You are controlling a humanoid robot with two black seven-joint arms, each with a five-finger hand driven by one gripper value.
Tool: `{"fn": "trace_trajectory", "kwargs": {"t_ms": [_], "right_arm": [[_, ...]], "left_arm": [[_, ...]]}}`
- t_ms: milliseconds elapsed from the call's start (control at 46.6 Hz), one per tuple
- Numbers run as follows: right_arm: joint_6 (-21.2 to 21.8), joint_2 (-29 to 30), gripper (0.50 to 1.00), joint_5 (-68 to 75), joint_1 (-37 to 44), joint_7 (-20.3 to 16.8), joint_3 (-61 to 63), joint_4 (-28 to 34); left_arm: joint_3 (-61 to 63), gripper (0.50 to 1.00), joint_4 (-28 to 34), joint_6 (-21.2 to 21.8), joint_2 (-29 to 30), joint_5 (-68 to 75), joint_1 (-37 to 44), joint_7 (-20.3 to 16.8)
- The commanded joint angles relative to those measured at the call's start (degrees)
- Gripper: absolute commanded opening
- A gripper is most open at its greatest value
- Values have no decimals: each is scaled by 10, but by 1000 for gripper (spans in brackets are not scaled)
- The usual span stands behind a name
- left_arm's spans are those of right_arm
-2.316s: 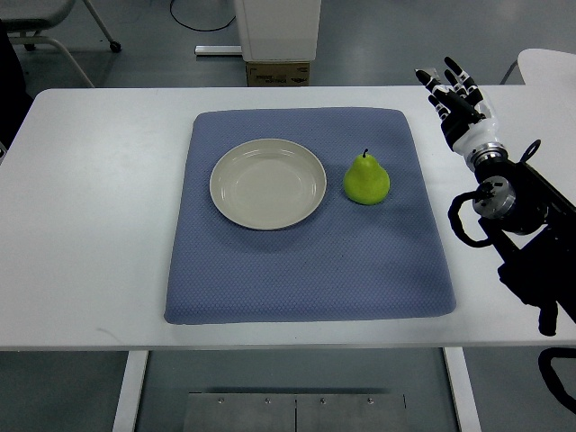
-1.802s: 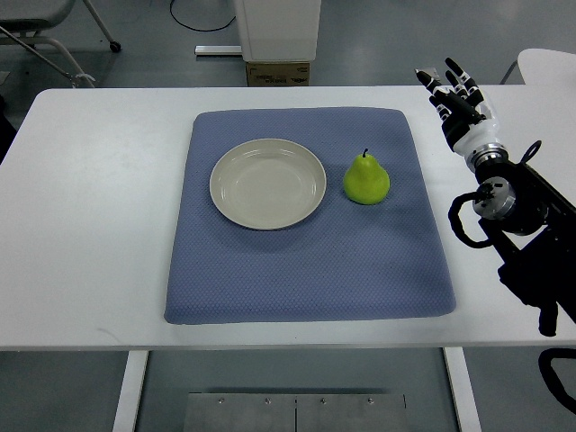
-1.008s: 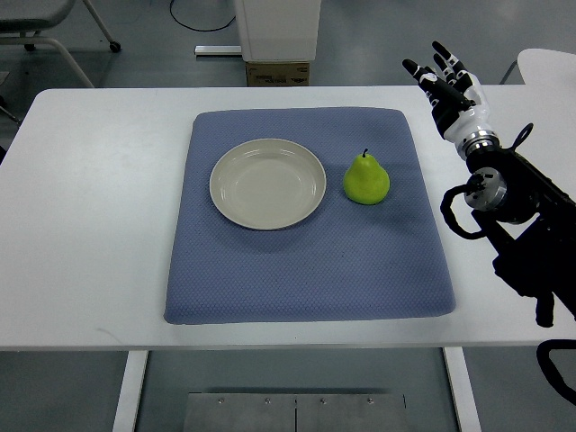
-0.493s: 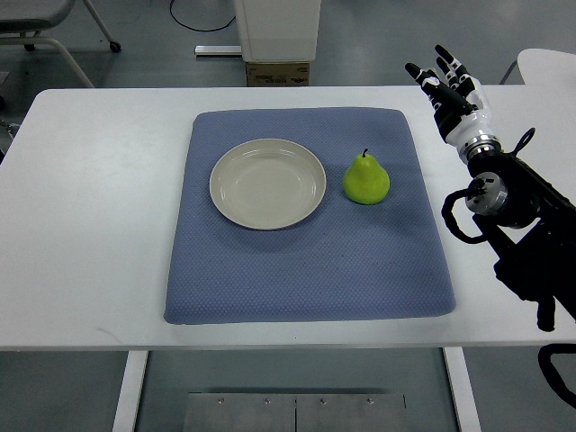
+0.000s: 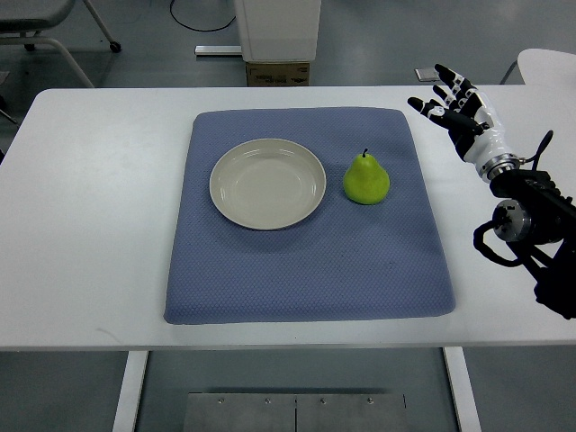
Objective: Place pear on plate with right hand
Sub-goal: 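Reach the open right hand down over the green pear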
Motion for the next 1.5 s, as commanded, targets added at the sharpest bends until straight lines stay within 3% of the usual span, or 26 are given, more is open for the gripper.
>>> {"fn": "trace_trajectory", "kwargs": {"t_ms": [0, 343, 558, 815, 1480], "right_arm": [[-1, -1, 998, 0, 12, 25, -44, 1], [-8, 1, 993, -50, 45, 102, -155, 6], [-16, 6, 991, -82, 58, 103, -196, 5], [-75, 36, 991, -83, 82, 103, -272, -21], [-79, 35, 968, -130, 79, 103, -367, -63]], "left_arm": [[0, 1000, 0, 0, 0, 0, 0, -1], [0, 1000, 0, 0, 0, 0, 0, -1], [0, 1000, 0, 0, 0, 0, 0, -1], [0, 1000, 0, 0, 0, 0, 0, -1], [0, 1000, 0, 0, 0, 0, 0, 0]]}}
